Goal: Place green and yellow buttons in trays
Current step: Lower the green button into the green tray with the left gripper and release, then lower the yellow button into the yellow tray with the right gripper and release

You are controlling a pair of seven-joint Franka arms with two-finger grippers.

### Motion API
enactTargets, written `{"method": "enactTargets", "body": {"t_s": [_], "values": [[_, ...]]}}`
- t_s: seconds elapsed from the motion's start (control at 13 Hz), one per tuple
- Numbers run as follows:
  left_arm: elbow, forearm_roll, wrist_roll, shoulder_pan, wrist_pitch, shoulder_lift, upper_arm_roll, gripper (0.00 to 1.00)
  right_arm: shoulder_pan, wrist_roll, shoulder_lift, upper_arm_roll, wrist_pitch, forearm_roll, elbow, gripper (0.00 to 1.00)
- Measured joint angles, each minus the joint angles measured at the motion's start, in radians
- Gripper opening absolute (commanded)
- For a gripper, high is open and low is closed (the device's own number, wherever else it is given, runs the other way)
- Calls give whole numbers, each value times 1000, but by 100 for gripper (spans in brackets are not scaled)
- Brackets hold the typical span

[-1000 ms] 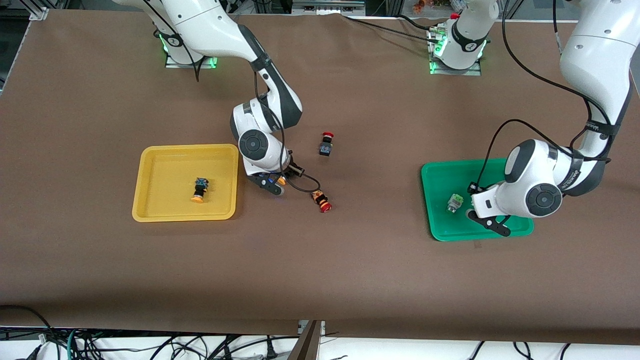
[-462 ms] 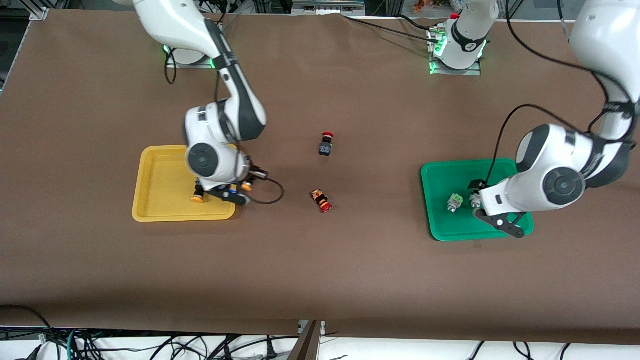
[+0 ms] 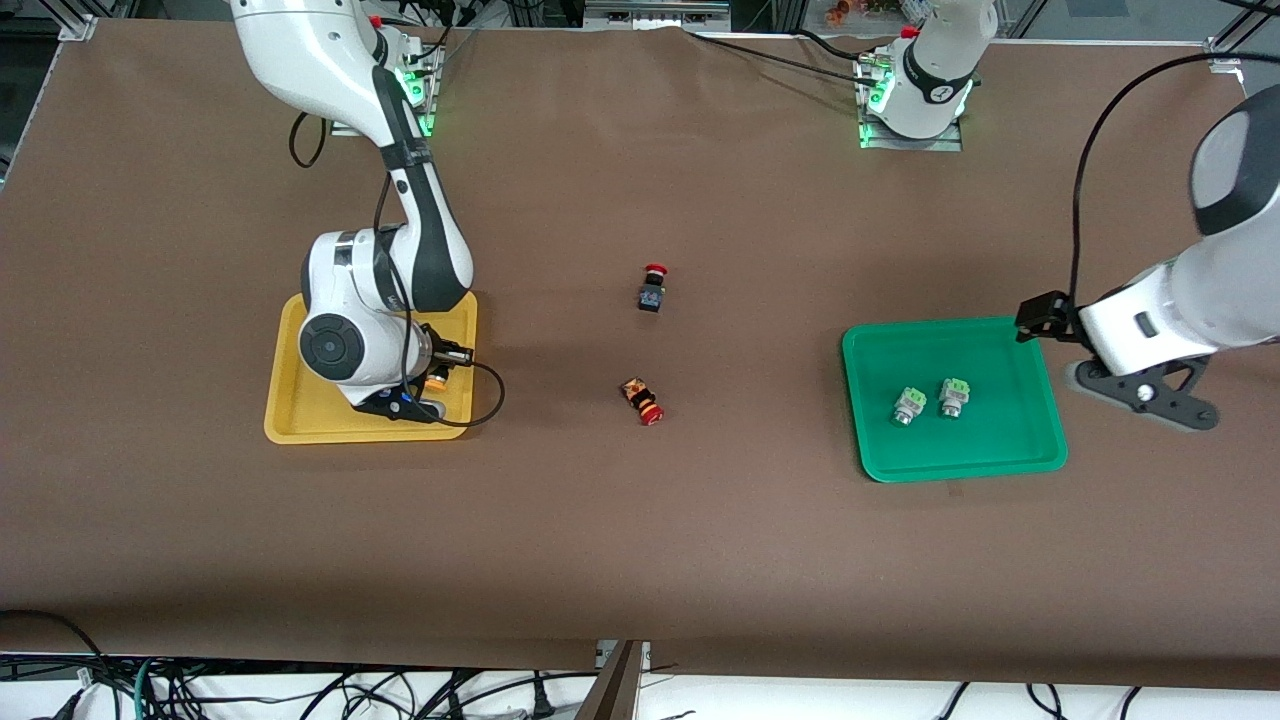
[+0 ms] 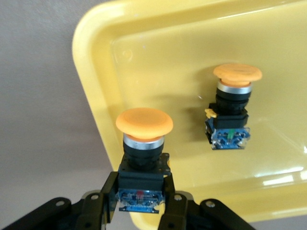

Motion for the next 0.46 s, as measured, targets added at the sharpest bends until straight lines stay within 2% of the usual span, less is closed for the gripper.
{"method": "enactTargets", "body": {"t_s": [0.08,0.15,0.23,0.38,0.46], "values": [[10,0,0,1,-34,-19,5,100,-1,-17,12,0,18,0,-9,40],[13,0,0,-1,-69,-37,6,100,-3,-36,20,0,47,0,-26,49],[13,-2,-1,-10,-88,-50,14,100,-4,-47,23,0,70,0,-43,66],[11,-53,-5,-73,-83,-81,107,100,-5,-54,21,-1,78,0,-54,88],[5,-100,-10,-131,-73,-103,200,100,-4,-54,13,-1,74,0,-52,89]]}}
